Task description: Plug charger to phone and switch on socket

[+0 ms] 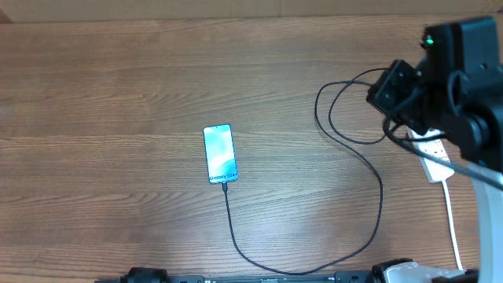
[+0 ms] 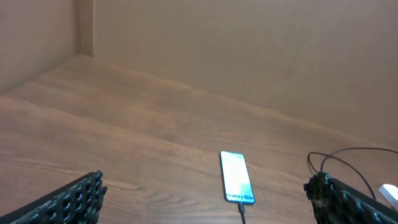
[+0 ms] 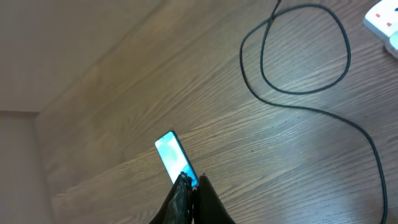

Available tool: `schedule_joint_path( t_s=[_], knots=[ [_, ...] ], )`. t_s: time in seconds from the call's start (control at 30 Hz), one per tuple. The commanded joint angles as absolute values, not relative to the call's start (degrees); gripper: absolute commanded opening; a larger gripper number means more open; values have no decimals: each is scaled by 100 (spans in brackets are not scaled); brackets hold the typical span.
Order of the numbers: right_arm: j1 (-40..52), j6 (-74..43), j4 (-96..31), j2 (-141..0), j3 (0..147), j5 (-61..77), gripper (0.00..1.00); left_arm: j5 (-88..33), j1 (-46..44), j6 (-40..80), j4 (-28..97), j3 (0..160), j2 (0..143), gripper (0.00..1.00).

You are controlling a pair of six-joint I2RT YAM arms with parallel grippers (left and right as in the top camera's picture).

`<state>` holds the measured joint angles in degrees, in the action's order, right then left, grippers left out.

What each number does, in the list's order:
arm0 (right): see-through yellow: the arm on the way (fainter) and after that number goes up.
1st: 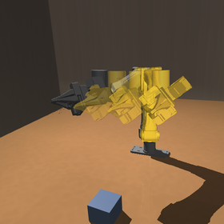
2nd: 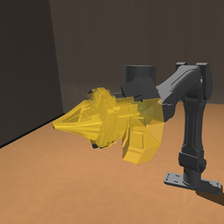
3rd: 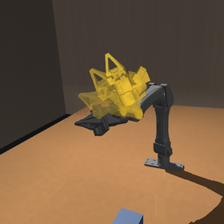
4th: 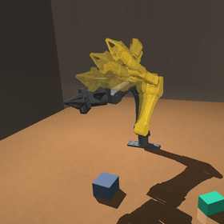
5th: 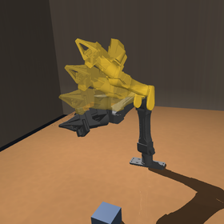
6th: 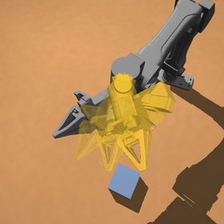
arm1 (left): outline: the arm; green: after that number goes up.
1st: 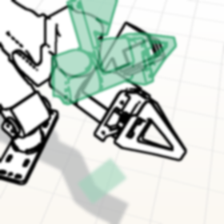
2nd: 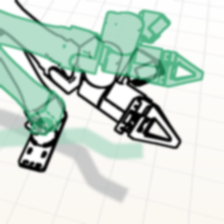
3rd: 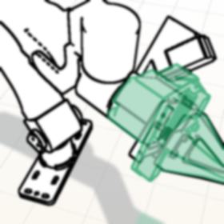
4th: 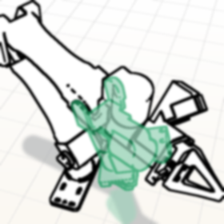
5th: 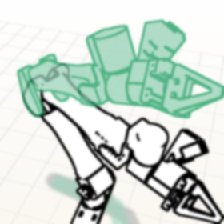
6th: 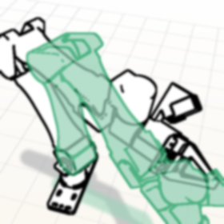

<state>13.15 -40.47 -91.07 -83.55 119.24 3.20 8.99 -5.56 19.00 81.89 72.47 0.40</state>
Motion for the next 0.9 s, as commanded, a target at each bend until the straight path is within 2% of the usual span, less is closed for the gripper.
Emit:
schedule_joint_path(
  t_s=[0.0,0.03,0.07,0.1,0.13,0.17,0.3,0.6,0.73,0.87],
  knots=[
    [1321,-4066,-9109,-8058,12046,311,15,897,-497,1994,8320,7275,25,99],
    [1321,-4069,-9144,-8034,12046,314,32,897,-497,1994,8377,7275,25,100],
    [1321,-4066,-9190,-8027,12046,314,57,897,-497,1992,8449,7275,25,99],
    [1321,-4069,-9275,-8025,12046,314,78,886,-495,2021,8554,7275,25,100],
    [1321,-4069,-9369,-8027,12044,314,93,895,-495,2016,8630,7275,25,99],
    [1321,-4069,-9465,-8038,12040,311,100,897,-495,2016,8711,7275,27,99],
    [1321,-4053,-9699,-8047,12029,314,100,897,-495,2047,9102,7277,27,100],
    [1321,-4049,-9699,-8047,12029,307,100,897,-495,2043,9105,7275,25,99],
    [1310,-4042,-9703,-8047,12029,-314,100,897,-495,2043,9102,7275,25,99],
    [1310,-3389,-9675,-8060,11985,-351,100,897,-495,2043,9102,7275,27,100]
  ],
)
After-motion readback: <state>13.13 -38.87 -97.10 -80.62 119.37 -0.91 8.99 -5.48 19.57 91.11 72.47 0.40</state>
